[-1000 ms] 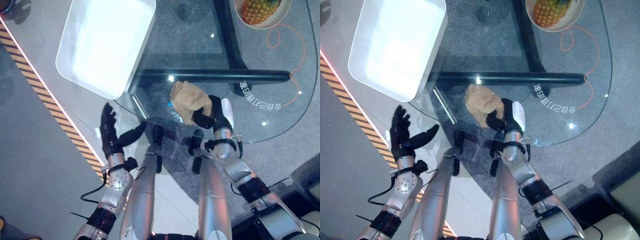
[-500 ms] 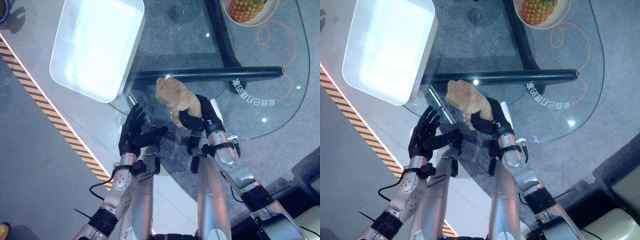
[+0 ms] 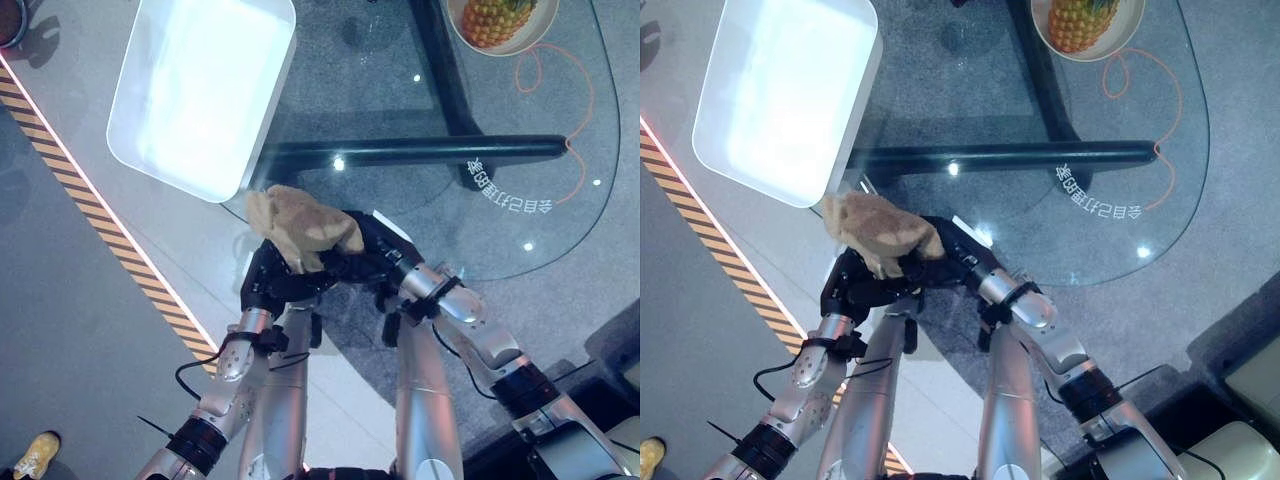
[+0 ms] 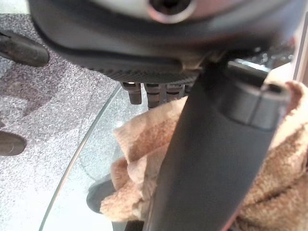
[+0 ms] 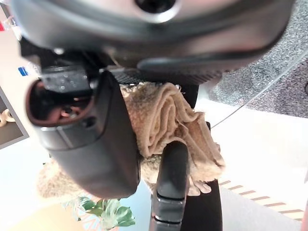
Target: Wipe the table with a cloth and put it in the basket.
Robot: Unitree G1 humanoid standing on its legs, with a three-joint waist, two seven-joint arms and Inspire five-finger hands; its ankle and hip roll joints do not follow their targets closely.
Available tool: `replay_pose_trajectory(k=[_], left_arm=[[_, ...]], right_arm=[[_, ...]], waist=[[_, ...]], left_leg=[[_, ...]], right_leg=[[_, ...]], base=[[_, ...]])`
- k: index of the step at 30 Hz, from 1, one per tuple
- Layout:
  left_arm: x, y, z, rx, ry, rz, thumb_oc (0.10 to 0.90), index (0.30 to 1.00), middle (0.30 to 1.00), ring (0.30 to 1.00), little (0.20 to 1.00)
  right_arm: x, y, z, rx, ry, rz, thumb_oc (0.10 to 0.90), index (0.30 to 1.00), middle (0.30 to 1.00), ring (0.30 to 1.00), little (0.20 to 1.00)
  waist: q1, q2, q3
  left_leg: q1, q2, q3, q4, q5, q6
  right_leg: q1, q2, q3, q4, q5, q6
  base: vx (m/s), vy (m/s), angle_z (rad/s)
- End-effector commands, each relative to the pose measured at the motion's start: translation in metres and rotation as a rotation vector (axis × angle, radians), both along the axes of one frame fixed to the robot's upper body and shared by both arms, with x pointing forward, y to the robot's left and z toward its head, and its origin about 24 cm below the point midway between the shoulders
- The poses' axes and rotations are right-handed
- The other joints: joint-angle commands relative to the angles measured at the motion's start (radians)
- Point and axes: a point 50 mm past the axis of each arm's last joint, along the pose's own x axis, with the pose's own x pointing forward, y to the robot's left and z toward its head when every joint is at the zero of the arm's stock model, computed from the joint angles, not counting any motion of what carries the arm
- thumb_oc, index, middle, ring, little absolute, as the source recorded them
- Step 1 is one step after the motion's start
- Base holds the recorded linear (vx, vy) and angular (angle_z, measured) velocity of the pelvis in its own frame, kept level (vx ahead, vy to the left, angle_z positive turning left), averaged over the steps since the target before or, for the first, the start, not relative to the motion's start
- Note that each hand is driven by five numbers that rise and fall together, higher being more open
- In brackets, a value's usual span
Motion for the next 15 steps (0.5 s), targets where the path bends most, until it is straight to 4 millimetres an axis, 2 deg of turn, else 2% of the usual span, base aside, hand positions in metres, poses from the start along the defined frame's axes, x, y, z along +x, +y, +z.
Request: replay_pose_trajectory(k=[1, 10, 15], left_arm=[[-0.008, -0.007, 0.029, -0.126, -0.163, -0.074, 0.8, 0.9, 0.9, 0.9, 0.9], [-0.015, -0.017, 0.035, -0.359, -0.187, -0.331, 0.8, 0.9, 0.9, 0.9, 0.9], [-0.018, -0.023, 0.037, -0.442, -0.19, -0.451, 0.8, 0.9, 0.9, 0.9, 0.9]], right_arm=[[-0.036, 0.039, 0.027, 0.028, -0.156, 0.337, 0.1, 0.3, 0.3, 0.3, 0.2], [-0.021, 0.015, 0.001, -0.182, -0.128, 0.141, 0.1, 0.3, 0.3, 0.3, 0.2], [-0.014, 0.003, -0.002, -0.181, -0.131, 0.033, 0.1, 0.3, 0.3, 0.3, 0.2]], waist=[[0.007, 0.05, -0.019], [0.006, 0.047, -0.019], [0.001, 0.045, -0.019]], left_leg=[[0.021, -0.019, 0.022, 0.02, -0.062, 0.06], [0.015, -0.016, 0.022, 0.016, -0.056, 0.059], [0.015, -0.015, 0.022, 0.016, -0.057, 0.061]], right_leg=[[0.004, 0.054, -0.014, -0.037, 0.058, 0.006], [0.0, 0.052, -0.02, -0.042, 0.061, 0.001], [-0.001, 0.053, -0.018, -0.041, 0.063, 0.0]], base=[[0.0, 0.0, 0.0], [0.0, -0.001, 0.01], [0.0, 0.0, 0.0]])
